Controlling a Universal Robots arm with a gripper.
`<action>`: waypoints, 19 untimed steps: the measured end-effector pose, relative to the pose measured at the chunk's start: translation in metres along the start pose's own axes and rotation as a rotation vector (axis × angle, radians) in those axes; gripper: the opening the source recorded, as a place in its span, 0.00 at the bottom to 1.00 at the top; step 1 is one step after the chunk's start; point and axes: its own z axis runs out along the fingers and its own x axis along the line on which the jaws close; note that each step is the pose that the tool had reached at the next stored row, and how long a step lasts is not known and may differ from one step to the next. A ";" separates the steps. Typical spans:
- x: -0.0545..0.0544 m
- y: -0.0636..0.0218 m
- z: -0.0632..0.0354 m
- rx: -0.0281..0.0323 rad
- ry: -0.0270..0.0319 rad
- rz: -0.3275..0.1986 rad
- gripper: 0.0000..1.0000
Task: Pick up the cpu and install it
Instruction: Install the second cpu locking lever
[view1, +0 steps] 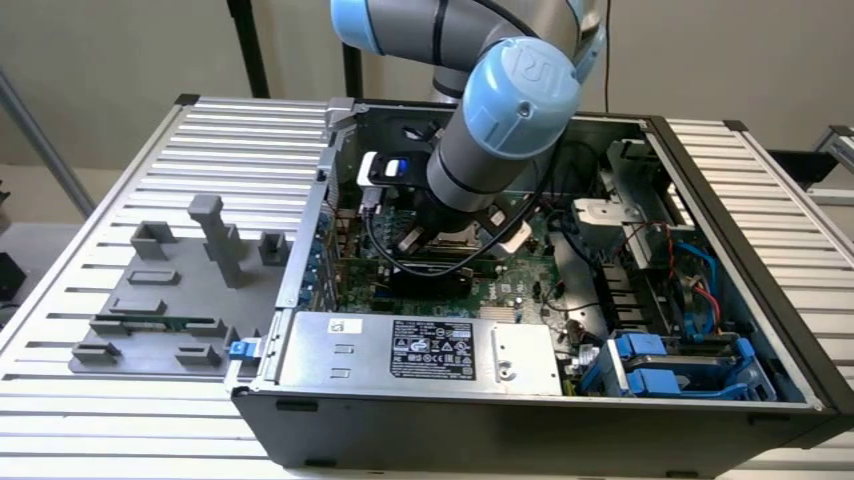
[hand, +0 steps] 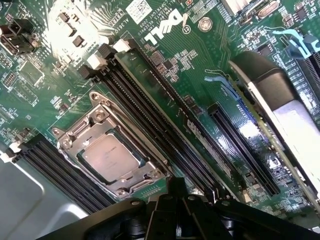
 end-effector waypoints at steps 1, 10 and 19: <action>0.000 0.0000 0.0007 -0.0001 0.0000 0.000 0.11; 0.003 -0.0008 0.0066 -0.0019 0.0019 -0.003 0.11; 0.004 -0.0020 0.0089 -0.0064 -0.0026 -0.005 0.11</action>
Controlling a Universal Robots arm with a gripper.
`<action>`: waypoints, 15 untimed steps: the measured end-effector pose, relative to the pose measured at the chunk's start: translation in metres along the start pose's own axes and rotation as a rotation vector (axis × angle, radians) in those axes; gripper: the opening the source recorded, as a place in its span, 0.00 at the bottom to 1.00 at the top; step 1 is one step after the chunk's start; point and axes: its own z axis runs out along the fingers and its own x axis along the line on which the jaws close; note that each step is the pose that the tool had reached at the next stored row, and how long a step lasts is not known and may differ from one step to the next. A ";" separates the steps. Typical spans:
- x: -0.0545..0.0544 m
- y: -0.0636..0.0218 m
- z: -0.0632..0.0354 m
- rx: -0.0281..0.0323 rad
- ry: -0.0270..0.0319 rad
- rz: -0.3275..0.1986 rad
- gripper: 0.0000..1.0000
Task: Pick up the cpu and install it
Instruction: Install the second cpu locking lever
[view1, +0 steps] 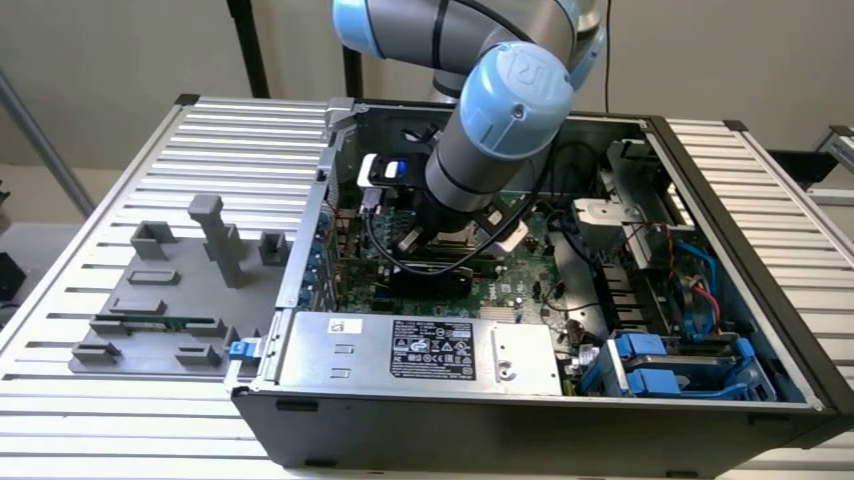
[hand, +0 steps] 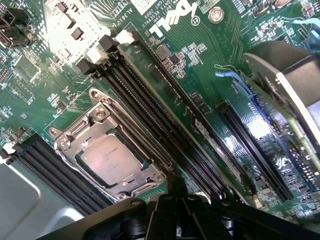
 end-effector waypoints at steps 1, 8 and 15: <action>0.000 -0.0004 -0.0008 -0.0017 -0.0022 0.000 0.11; 0.002 -0.0059 -0.0142 -0.0119 -0.0180 -0.002 0.11; 0.003 -0.0075 -0.0178 -0.0131 -0.0203 -0.003 0.11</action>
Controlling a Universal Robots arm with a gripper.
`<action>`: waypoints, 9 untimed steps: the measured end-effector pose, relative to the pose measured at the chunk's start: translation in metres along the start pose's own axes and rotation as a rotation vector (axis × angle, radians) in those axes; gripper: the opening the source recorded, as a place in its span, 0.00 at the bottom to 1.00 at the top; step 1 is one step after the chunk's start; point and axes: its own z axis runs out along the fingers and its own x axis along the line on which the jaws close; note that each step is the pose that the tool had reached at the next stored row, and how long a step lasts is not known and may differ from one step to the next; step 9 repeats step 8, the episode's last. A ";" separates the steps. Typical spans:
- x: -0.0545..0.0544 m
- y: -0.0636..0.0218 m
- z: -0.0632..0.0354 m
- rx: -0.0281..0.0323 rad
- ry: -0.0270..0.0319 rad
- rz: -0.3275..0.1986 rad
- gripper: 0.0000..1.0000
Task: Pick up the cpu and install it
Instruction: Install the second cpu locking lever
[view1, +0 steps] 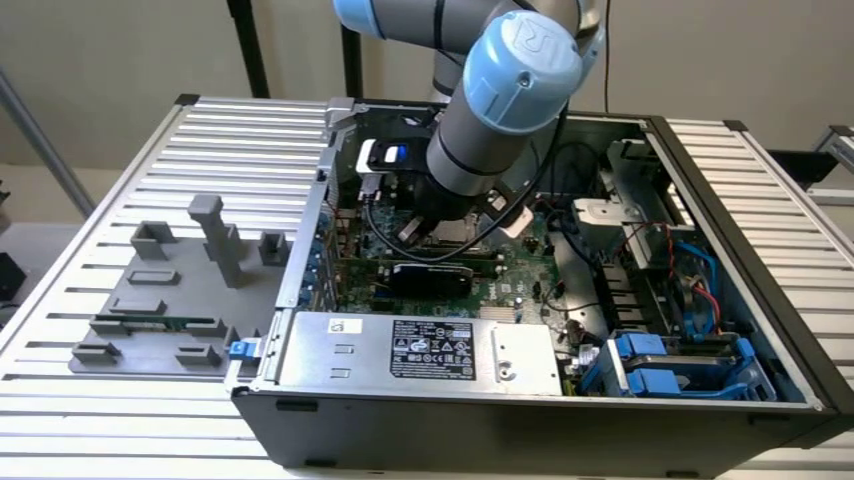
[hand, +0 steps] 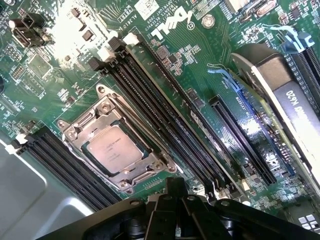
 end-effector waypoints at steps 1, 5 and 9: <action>0.000 0.0000 0.0000 0.0000 0.0000 0.000 0.11; 0.000 0.0000 -0.0001 -0.0001 -0.0001 0.000 0.11; 0.000 0.0000 -0.0001 -0.0001 -0.0002 0.000 0.11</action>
